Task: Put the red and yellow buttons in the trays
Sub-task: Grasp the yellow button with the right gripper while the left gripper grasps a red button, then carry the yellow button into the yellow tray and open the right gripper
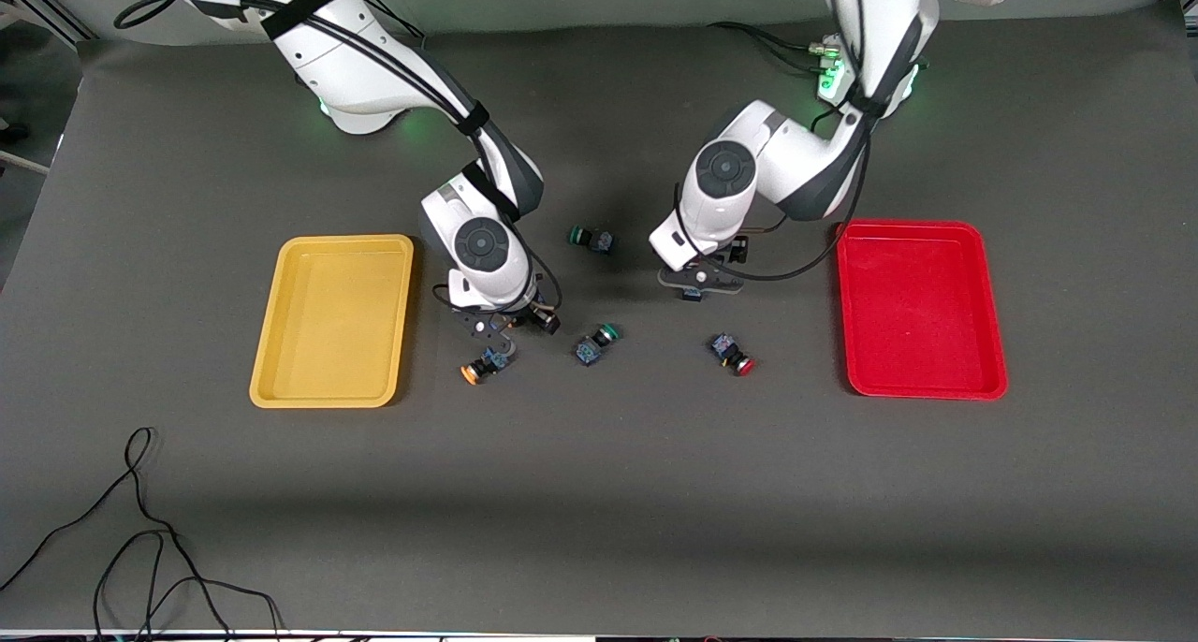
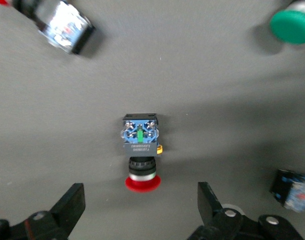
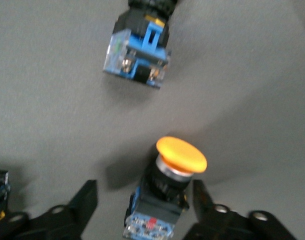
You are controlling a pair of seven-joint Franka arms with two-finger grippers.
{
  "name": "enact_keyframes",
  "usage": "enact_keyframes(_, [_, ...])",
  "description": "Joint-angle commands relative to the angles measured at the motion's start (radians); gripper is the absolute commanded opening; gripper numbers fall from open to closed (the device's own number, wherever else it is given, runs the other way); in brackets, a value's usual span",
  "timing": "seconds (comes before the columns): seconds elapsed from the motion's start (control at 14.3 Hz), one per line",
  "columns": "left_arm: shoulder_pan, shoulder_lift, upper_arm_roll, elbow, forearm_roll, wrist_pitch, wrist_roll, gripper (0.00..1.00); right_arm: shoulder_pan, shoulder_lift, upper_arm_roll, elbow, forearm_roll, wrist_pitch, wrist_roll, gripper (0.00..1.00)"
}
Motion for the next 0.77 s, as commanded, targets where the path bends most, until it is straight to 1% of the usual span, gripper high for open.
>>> enact_keyframes(0.0, [-0.021, 0.054, 0.017, 0.000, 0.004, 0.063, -0.004, 0.99, 0.003, -0.016, -0.001, -0.003, -0.002, -0.011, 0.018, 0.24])
enact_keyframes(0.07, [-0.021, 0.067, 0.017, 0.000, 0.006, 0.064, -0.004, 0.93, 0.003, -0.019, -0.001, -0.003, -0.002, -0.011, 0.010, 0.14])
enact_keyframes(0.14, [-0.021, 0.077, 0.017, 0.000, 0.004, 0.064, -0.004, 0.84, -0.001, -0.028, -0.001, -0.003, -0.002, -0.025, 0.007, 0.08])
enact_keyframes(0.21, [-0.021, 0.081, 0.017, 0.000, 0.004, 0.064, -0.004, 0.68, -0.009, -0.053, -0.003, -0.002, -0.002, -0.062, -0.007, 0.05])
enact_keyframes(0.35, [-0.021, 0.095, 0.017, 0.003, 0.004, 0.066, -0.004, 0.48, -0.061, -0.149, -0.004, -0.002, -0.002, -0.198, -0.086, 0.05])
enact_keyframes(0.49, [-0.019, 0.101, 0.017, 0.006, 0.004, 0.065, -0.005, 0.27, -0.113, -0.266, -0.015, -0.008, 0.018, -0.363, -0.222, 0.06])
enact_keyframes(0.56, [-0.016, 0.097, 0.017, 0.009, 0.004, 0.052, -0.007, 0.18, -0.141, -0.316, -0.032, -0.043, 0.024, -0.395, -0.288, 0.06])
enact_keyframes(0.63, [-0.012, 0.089, 0.017, 0.021, 0.003, 0.040, -0.008, 0.14, -0.167, -0.370, -0.065, -0.119, 0.024, -0.378, -0.357, 0.06])
enact_keyframes(0.7, [-0.010, 0.071, 0.019, 0.038, -0.002, 0.020, -0.010, 0.14, -0.173, -0.409, -0.102, -0.184, 0.024, -0.342, -0.431, 0.06])
